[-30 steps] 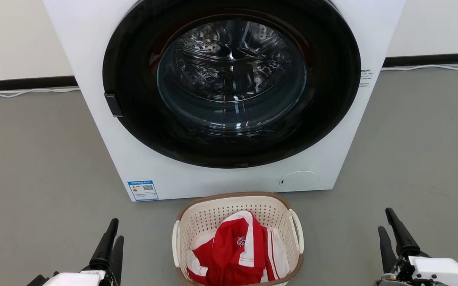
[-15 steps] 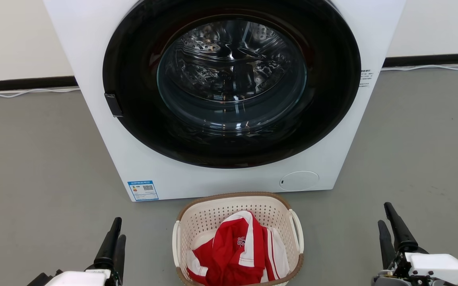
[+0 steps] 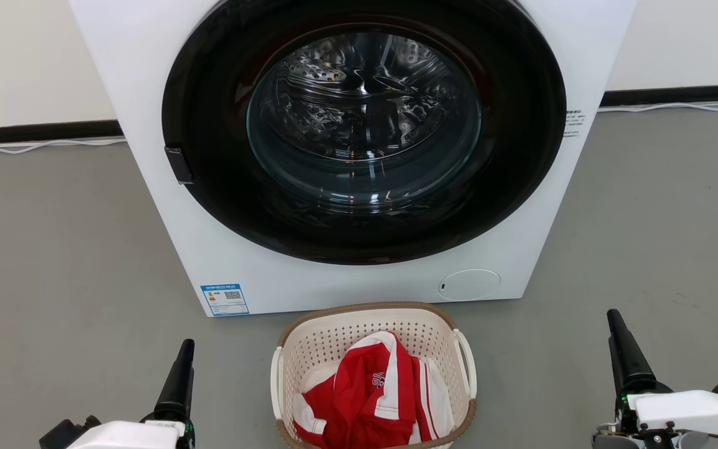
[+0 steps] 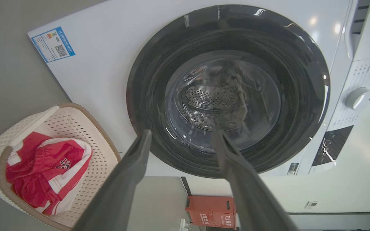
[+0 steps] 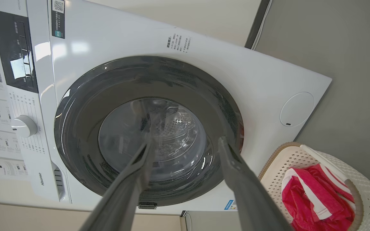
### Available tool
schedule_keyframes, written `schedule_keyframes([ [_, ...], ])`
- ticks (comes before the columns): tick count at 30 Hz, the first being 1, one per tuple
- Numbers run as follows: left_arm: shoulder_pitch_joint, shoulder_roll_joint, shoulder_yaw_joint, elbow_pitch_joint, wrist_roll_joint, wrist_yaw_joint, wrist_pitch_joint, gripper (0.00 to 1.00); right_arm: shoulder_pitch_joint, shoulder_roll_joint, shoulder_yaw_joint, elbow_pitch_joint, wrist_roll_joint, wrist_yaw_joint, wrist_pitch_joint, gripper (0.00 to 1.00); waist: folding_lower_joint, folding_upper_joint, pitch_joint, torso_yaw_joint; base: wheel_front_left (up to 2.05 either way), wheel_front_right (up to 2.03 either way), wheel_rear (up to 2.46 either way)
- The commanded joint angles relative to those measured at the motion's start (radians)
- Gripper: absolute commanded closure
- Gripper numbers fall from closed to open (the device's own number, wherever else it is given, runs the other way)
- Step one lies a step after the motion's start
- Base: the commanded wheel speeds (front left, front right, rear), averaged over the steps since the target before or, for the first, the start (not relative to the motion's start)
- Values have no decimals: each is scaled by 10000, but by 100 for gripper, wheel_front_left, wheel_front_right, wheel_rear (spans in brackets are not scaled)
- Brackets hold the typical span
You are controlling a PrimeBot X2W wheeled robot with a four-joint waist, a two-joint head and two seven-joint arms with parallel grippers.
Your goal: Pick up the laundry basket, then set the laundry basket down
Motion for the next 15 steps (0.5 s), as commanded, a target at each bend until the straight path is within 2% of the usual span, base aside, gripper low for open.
schedule_keyframes([
  [1, -250, 76, 45, -329, 252, 34, -97, 0, -144, -116, 45, -366, -349, 29, -131, 0, -1, 0, -1, 5, 0, 0, 0],
  [10, -230, 87, 63, -422, 1563, 122, -362, 0, -101, -106, 83, -608, -1864, 34, -396, 0, -1, 0, -8, 0, 0, 0, 0],
  [15, -213, 94, 96, -555, 2573, 207, -537, 0, -112, -216, 156, -793, -3071, 38, -571, 0, -1, 0, 5, -16, 0, 0, 0],
])
